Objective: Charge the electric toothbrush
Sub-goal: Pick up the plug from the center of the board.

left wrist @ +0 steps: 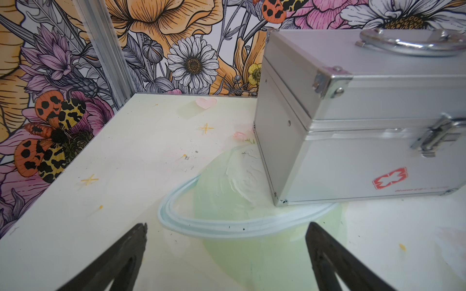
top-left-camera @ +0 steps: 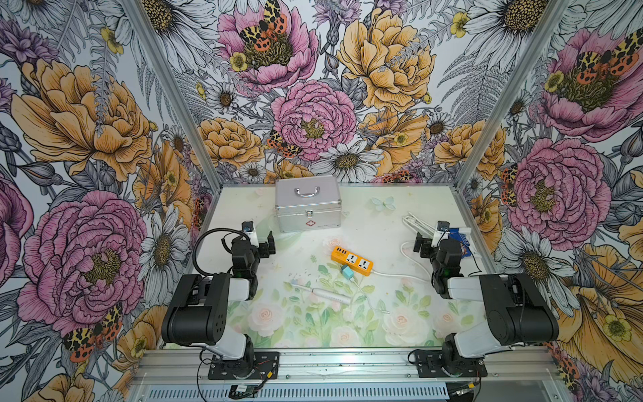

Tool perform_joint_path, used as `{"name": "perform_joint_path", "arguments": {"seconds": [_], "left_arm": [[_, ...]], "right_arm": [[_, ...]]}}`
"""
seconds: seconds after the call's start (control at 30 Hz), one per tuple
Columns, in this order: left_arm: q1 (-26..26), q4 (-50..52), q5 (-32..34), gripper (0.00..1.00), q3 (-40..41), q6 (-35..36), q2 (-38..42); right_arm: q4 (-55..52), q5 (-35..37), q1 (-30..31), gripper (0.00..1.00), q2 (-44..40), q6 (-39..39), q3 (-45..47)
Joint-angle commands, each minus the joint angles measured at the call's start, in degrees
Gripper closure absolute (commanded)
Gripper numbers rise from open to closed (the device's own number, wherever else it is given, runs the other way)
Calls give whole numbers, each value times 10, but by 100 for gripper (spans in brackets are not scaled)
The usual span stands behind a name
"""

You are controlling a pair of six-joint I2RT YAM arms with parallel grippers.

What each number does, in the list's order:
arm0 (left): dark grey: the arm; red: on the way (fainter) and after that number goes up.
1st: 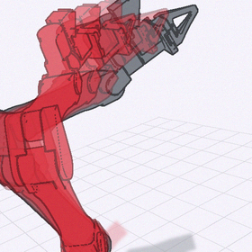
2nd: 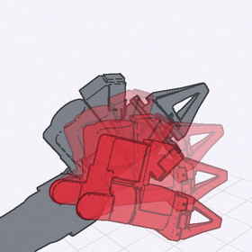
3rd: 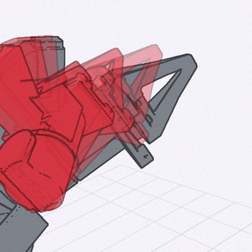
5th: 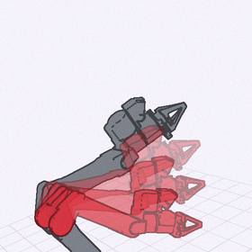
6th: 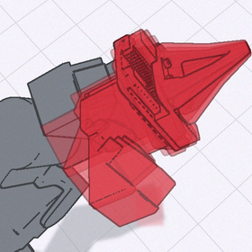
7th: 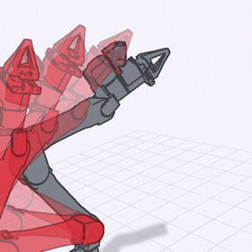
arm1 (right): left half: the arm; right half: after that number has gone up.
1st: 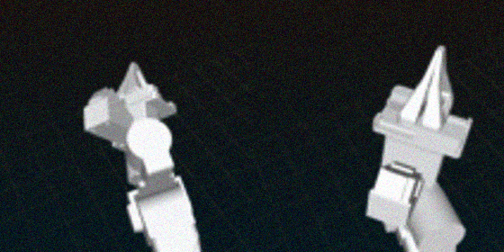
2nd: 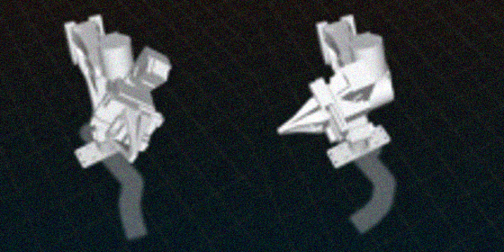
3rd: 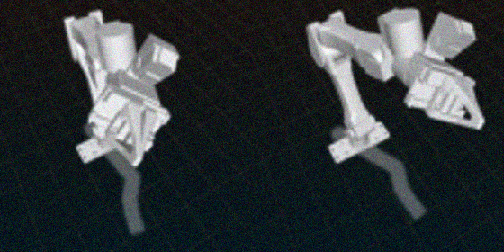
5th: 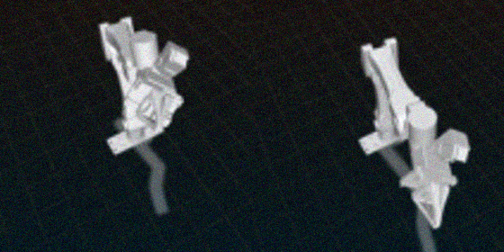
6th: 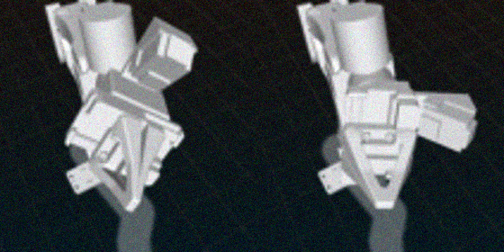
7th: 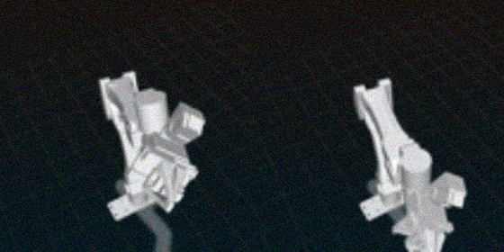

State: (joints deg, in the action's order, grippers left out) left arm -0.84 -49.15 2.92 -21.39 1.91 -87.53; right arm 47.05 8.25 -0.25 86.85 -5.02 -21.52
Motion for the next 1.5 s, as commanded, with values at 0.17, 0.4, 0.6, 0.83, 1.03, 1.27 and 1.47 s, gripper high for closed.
{"name": "perform_joint_path", "arguments": {"seconds": [0.17, 0.4, 0.6, 0.83, 1.03, 1.27, 1.47], "left_arm": [[-64, 159, 54, 1, -48, 73, 117], [-155, 399, 64, 1, -180, 68, 167], [-273, 461, 35, 1, -217, 112, 142], [-380, 537, -21, 3, -251, 296, 96], [-406, 584, -71, 11, -288, 428, 41], [-427, 620, -92, 18, -330, 502, -18], [-446, 663, -88, 29, -367, 548, -68]], "right_arm": [[-119, -17, -1, 1, -73, 9, -51], [-389, -38, 5, 5, -181, -94, -151], [-521, -75, 73, 10, -220, -162, -188], [-565, -145, 130, 18, -220, -229, -167], [-567, -128, 169, 21, -211, -247, -146], [-566, -112, 175, 21, -210, -253, -130], [-566, -117, 175, 20, -199, -254, -130]]}}
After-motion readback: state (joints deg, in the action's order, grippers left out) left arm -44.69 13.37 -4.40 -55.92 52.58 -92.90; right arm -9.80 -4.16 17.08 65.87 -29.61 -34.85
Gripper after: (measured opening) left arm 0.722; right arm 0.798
